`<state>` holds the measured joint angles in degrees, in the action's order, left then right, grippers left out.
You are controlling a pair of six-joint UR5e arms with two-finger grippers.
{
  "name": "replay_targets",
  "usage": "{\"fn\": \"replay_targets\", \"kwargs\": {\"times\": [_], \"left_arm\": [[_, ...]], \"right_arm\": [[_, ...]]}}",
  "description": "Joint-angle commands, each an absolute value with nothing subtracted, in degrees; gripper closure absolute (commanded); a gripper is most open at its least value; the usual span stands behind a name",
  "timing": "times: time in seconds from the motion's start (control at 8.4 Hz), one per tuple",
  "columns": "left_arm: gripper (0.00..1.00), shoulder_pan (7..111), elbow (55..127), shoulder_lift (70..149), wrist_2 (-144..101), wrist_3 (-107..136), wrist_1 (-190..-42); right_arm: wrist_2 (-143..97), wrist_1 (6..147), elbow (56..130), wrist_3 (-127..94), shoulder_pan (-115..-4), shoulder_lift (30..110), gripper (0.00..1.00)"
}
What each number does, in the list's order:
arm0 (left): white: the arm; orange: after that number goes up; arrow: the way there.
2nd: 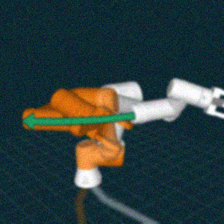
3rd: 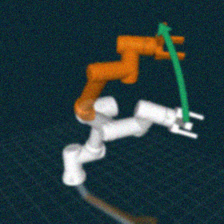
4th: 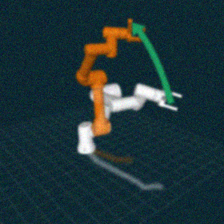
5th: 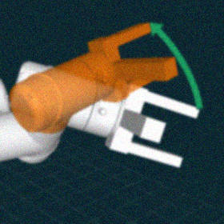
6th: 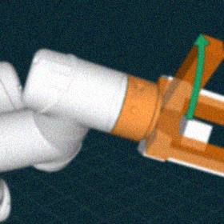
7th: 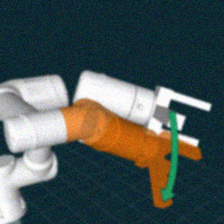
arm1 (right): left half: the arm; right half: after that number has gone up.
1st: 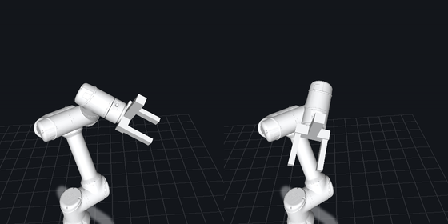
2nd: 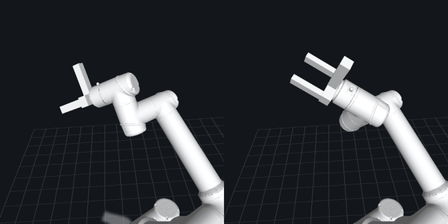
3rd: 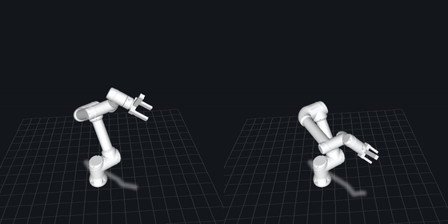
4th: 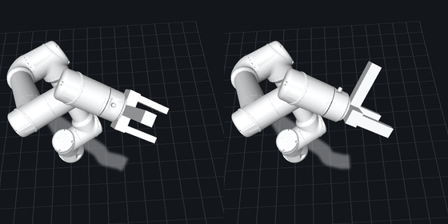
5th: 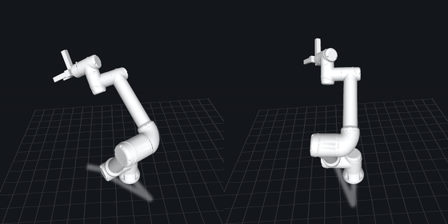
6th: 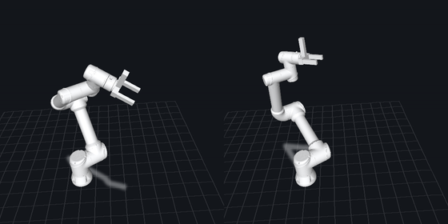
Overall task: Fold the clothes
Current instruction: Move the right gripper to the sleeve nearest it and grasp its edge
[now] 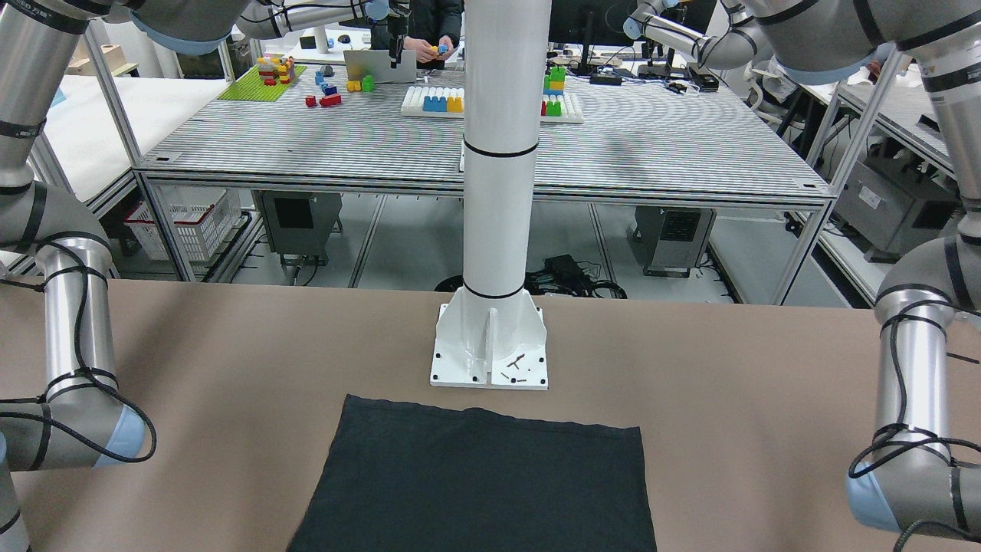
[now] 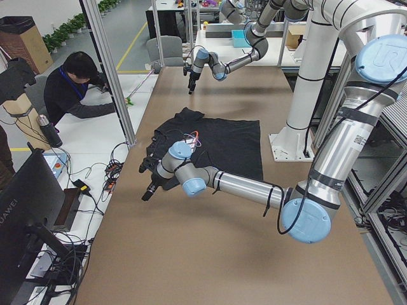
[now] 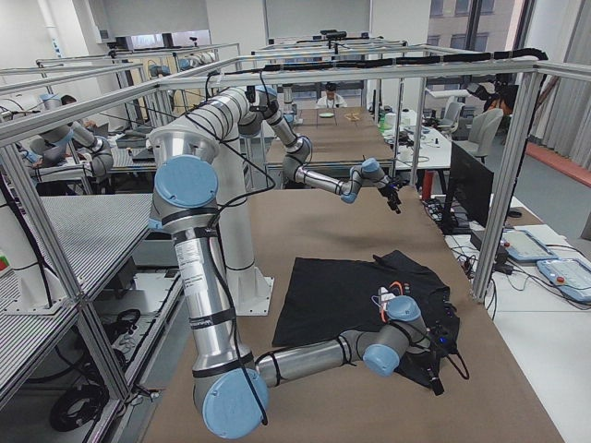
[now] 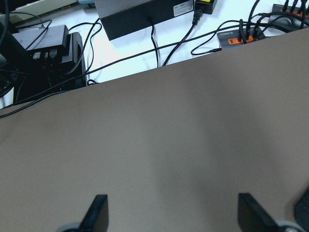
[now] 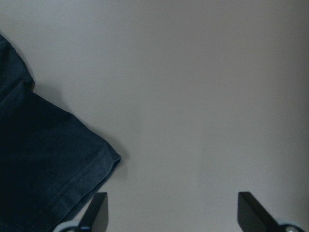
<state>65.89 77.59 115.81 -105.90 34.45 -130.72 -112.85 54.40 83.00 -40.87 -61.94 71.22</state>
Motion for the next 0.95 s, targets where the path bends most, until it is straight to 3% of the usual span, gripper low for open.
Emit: {"fn": "replay_targets", "kwargs": {"times": [0.0, 0.83], "left_arm": [[0.06, 65.7, 73.9, 118.6, -106.7, 35.7, -131.9], [0.06, 65.7, 71.6, 120.8, -106.3, 35.7, -131.8]], "right_arm": [[-111.5, 47.4, 74.0, -43.4, -59.3, 66.6, 0.06], [-105.5, 44.5, 68.3, -49.7, -53.5, 64.1, 0.06]]}}
